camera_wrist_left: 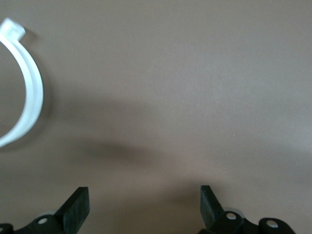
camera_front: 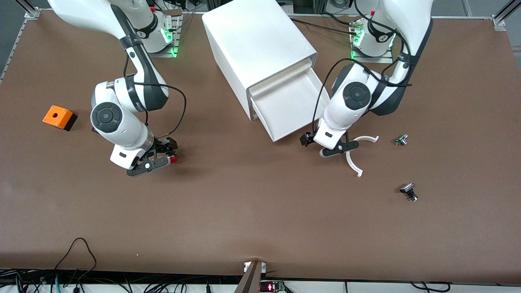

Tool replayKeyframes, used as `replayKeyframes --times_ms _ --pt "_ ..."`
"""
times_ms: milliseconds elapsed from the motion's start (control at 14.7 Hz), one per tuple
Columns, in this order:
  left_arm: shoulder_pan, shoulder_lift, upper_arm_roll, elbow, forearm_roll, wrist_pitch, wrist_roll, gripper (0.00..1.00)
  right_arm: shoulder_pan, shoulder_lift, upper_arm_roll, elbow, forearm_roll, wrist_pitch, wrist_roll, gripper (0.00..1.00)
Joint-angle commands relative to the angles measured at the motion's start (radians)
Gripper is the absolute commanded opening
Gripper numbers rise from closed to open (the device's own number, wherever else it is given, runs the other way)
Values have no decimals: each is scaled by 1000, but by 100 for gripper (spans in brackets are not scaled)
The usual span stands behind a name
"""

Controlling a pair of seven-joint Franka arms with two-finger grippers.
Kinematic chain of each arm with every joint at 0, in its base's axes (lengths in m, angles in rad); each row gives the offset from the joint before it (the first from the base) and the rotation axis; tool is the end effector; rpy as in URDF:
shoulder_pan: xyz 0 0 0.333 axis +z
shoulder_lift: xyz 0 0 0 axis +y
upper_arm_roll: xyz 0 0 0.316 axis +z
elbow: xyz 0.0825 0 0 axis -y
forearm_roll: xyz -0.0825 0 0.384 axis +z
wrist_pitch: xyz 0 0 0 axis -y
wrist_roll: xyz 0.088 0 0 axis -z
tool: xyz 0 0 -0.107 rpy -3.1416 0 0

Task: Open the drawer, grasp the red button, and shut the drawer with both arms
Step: 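Push the drawer shut with the left gripper while the right gripper lowers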

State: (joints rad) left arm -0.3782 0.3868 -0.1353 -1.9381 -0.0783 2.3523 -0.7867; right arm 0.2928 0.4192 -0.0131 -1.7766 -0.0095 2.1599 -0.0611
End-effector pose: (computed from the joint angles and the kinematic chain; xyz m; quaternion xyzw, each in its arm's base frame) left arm 0.5441 -0.3036 0.2894 0.9842 0.1680 -0.0206 0.0516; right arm 0.6225 0.1791 0.3202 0.9848 0.1727 -0.0171 0.0085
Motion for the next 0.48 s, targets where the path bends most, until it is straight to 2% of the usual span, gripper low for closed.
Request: replayKeyframes --times_ms 0,68,407 --pt "-14 -11 0 -21 6 -8 -39 100 -15 0 16 101 40 -150 26 100" --pt "-14 -14 -1 -36 -4 -10 -39 100 -17 4 16 147 40 -208 38 100" --pt "-13 -32 -101 -78 -9 -80 -84 100 -20 1 16 316 37 -425 61 100"
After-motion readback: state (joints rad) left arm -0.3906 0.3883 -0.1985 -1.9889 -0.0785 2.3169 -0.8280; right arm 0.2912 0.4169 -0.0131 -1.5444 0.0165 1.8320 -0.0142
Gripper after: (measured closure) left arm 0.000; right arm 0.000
